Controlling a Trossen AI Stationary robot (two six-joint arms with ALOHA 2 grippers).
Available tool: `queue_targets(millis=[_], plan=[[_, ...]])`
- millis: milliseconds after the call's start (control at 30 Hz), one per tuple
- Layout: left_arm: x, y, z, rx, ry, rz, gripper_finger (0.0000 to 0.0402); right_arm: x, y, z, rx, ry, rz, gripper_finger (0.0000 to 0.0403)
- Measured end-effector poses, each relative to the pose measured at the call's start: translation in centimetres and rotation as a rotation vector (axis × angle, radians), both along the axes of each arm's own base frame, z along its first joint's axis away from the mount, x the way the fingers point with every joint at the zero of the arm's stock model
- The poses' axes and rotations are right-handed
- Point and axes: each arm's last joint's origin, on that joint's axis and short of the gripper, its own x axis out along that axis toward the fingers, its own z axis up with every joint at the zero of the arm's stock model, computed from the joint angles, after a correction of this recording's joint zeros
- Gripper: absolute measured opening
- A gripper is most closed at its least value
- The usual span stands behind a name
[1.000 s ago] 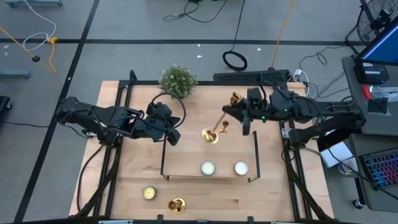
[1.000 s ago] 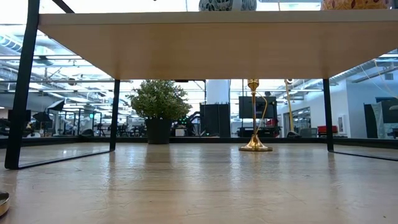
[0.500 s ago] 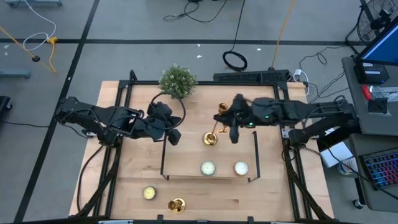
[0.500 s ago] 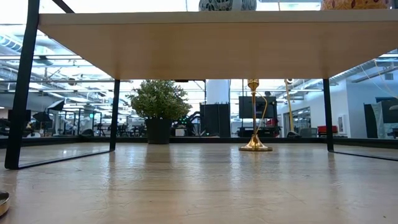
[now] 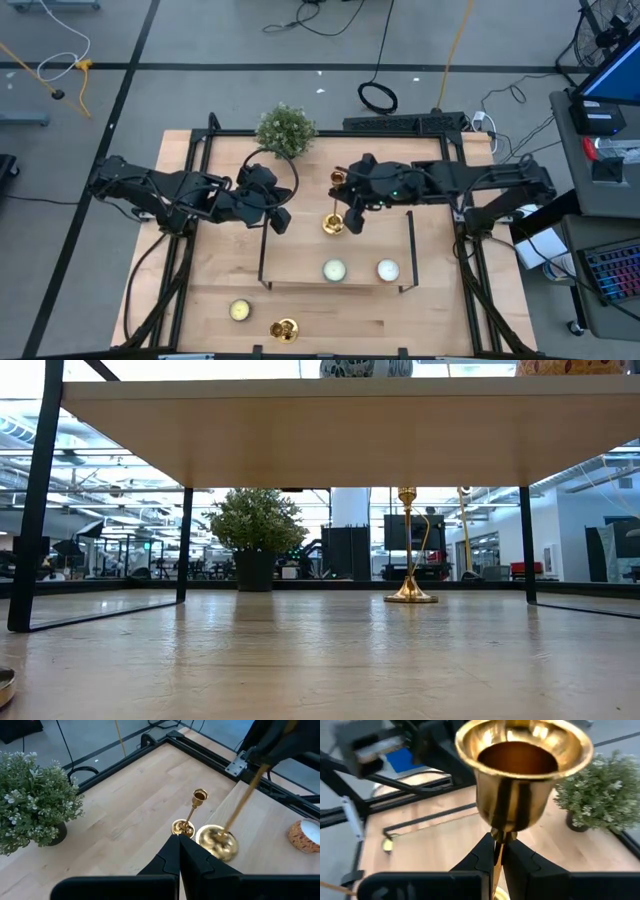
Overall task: Pick & Place candle stick holders
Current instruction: Put the top left candle holder on the shelf
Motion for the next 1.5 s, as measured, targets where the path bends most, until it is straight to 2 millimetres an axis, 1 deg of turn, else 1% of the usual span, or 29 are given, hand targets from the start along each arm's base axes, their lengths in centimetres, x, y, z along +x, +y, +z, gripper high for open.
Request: queue_targets(millis=[233, 433, 667, 900, 1300, 1500], plan=[[0.0, 0.0, 0.0, 0.003, 0.003, -0.003, 0.0001, 0.1, -0.1, 0.3, -0.047, -0.025, -0.036, 0.0018], [0.0, 0.0, 0.0, 0.011, 0.011, -0.014, 0.0001, 0.0, 0.9, 0.4, -0.042, -0.039, -0.013, 0.0018], [0.0, 0.0, 0.0, 0.006, 0.013, -0.019, 0.0001, -0.2, 1.9, 0.4, -0.084, -0.043, -0.061, 0.0018], [0.1, 0.5, 0.0, -0.008, 0.015, -0.015, 0.0001, -0.3, 1.9, -0.2, -0.048, -0.018, -0.079, 0.0018], [0.1, 0.5, 0.0, -0.01, 0.017, -0.024, 0.0001, -0.3, 1.8, -0.2, -0.041, -0.02, -0.088, 0.0018], [0.1, 0.5, 0.0, -0.01, 0.017, -0.024, 0.0001, -0.5, 2.1, -0.2, -0.082, -0.029, -0.164, 0.0018]])
